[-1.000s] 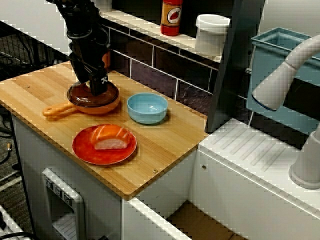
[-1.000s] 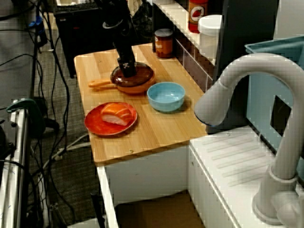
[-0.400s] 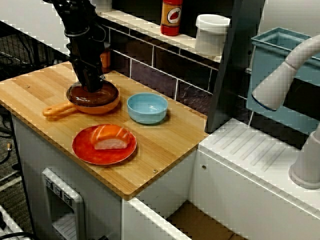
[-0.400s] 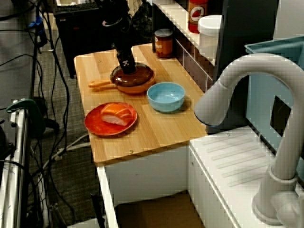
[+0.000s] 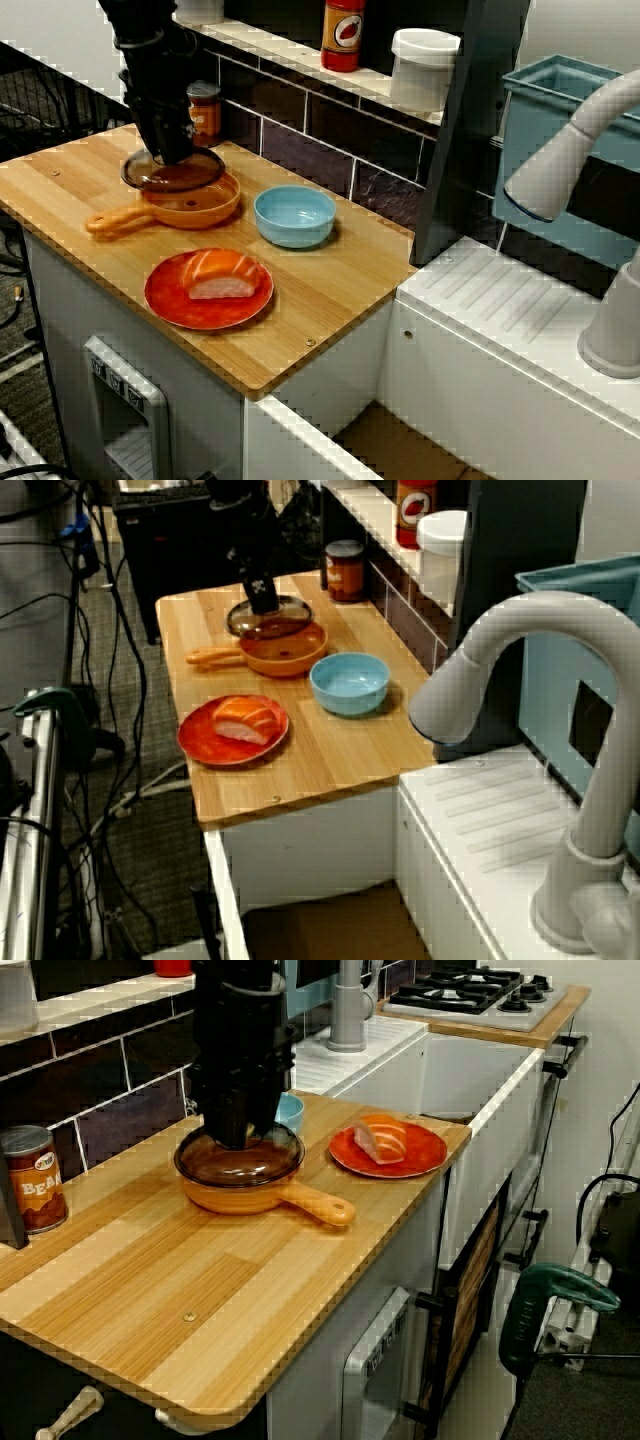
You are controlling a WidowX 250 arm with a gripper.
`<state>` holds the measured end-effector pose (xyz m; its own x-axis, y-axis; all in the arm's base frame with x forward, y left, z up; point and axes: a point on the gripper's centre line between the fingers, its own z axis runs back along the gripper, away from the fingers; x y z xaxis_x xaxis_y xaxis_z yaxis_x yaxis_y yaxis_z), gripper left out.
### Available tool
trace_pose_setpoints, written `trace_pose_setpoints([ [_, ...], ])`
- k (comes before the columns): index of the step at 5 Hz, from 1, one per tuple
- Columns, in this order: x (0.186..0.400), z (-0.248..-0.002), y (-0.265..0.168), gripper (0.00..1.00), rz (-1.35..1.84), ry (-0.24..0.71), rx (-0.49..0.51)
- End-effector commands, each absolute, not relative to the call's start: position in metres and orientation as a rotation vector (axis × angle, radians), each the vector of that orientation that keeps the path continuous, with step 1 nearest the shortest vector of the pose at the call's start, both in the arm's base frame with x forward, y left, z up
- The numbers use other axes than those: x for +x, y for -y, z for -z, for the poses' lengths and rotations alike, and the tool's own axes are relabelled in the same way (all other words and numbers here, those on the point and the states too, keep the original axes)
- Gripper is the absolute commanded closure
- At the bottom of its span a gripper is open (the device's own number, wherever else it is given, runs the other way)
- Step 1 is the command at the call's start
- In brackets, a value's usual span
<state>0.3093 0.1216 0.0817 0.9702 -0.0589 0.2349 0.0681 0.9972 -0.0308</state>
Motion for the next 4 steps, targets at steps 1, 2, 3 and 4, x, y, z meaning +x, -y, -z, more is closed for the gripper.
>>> trace_pose_setpoints([
  [1,0.307,-0.133,-0.159,1.0,-0.008,0.378,0.027],
  [2,0.295,-0.134,-0.193,1.0,-0.075,0.41,0.04],
  [3,0.282,-0.127,-0.223,1.0,-0.153,0.434,0.067],
  [4,0.277,-0.109,-0.246,1.0,-0.182,0.427,0.087],
])
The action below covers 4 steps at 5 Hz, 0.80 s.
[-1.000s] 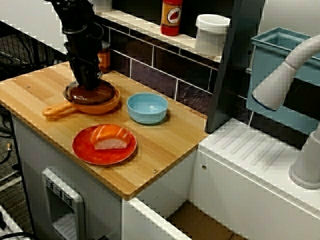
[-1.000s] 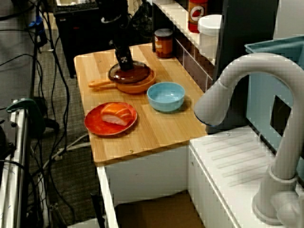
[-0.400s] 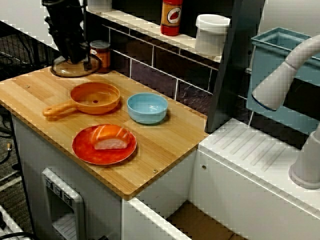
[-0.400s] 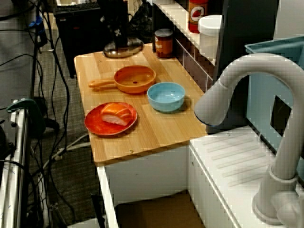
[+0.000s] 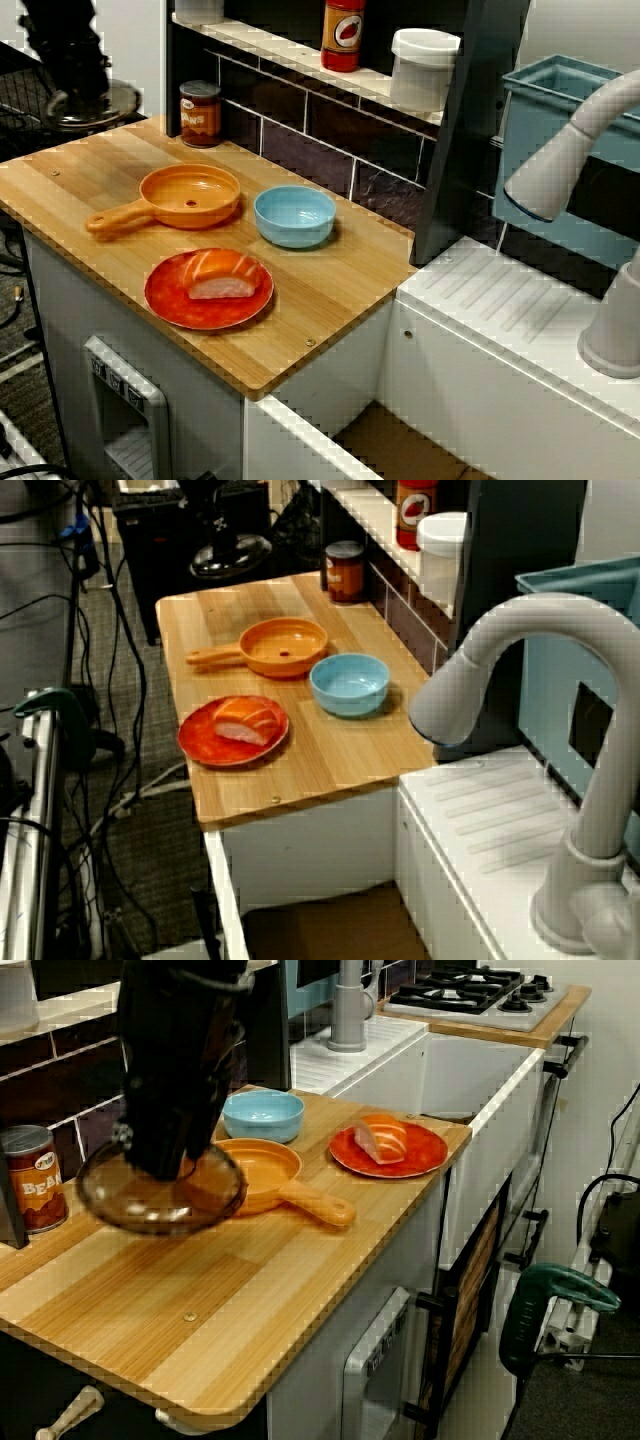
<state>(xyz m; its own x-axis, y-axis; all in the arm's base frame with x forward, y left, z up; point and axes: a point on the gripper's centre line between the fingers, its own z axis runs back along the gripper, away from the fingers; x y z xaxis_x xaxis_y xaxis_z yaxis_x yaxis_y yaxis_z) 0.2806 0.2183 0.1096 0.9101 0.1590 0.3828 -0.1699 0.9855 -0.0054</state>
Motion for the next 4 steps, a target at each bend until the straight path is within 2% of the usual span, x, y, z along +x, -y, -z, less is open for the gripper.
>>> trace_pose_setpoints([
  [1,0.2871,-0.0848,-0.2474,1.0,-0.189,0.382,0.117],
  [4,0.2876,-0.0894,-0.2378,1.0,-0.164,0.381,0.082],
])
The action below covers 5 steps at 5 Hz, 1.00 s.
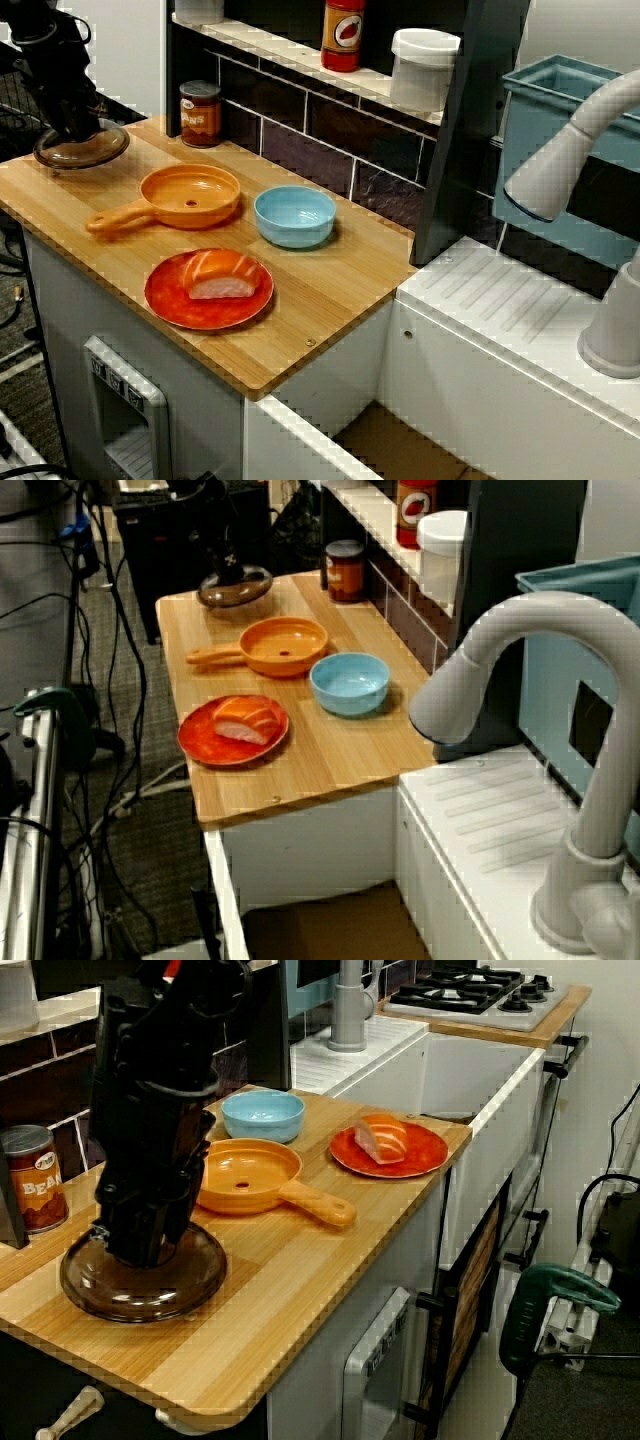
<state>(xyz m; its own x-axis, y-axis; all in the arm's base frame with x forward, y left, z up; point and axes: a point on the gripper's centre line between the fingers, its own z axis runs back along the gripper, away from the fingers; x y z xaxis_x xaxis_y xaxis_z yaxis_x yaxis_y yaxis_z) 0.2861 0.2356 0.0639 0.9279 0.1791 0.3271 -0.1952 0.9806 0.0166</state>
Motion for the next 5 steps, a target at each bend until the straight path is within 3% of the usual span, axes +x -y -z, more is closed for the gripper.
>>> trace_pose_setpoints([
  [1,0.29,-0.0888,-0.2385,1.0,-0.162,0.376,0.082],
  [2,0.2918,-0.088,-0.2385,1.0,-0.16,0.373,0.079],
  [3,0.2934,-0.0857,-0.2376,0.0,-0.167,0.358,0.077],
  [5,0.2916,-0.0874,-0.2358,0.0,-0.168,0.358,0.062],
])
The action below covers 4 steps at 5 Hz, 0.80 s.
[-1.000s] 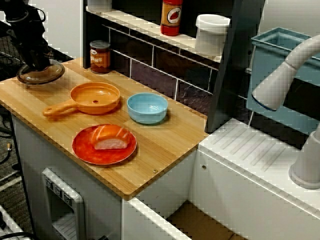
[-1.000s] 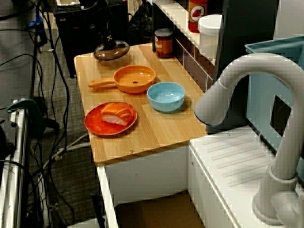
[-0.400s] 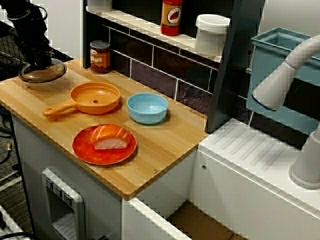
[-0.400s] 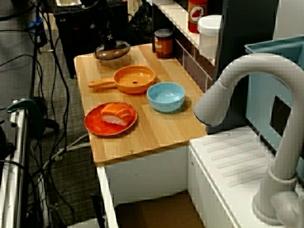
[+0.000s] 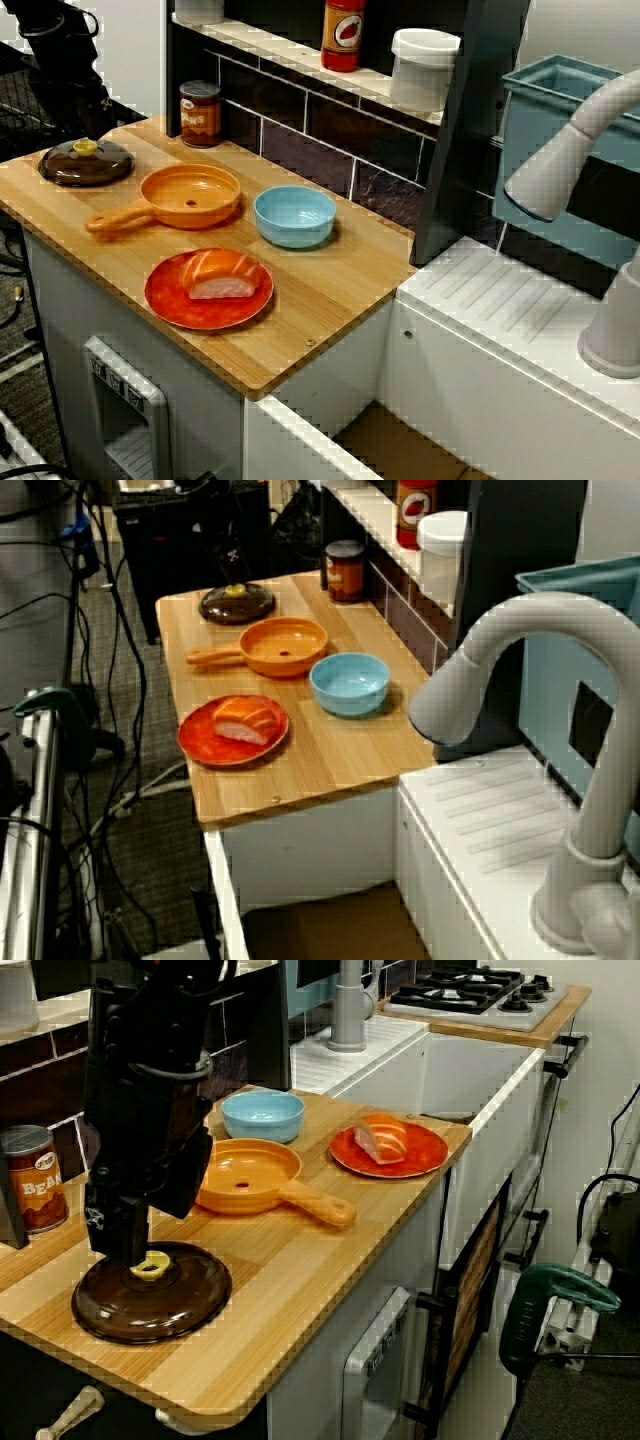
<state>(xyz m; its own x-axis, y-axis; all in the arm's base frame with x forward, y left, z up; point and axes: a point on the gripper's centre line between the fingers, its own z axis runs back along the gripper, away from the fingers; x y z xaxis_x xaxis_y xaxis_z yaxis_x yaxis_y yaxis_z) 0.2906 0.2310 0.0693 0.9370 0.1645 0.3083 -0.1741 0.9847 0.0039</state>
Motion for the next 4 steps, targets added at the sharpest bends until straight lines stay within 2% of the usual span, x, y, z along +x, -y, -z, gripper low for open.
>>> trace_pose_setpoints([
  [1,0.292,-0.089,-0.226,0.0,-0.14,0.357,0.051],
  [3,0.296,-0.089,-0.173,0.0,-0.088,0.38,0.115],
  [4,0.292,-0.09,-0.152,0.0,-0.041,0.37,0.092],
])
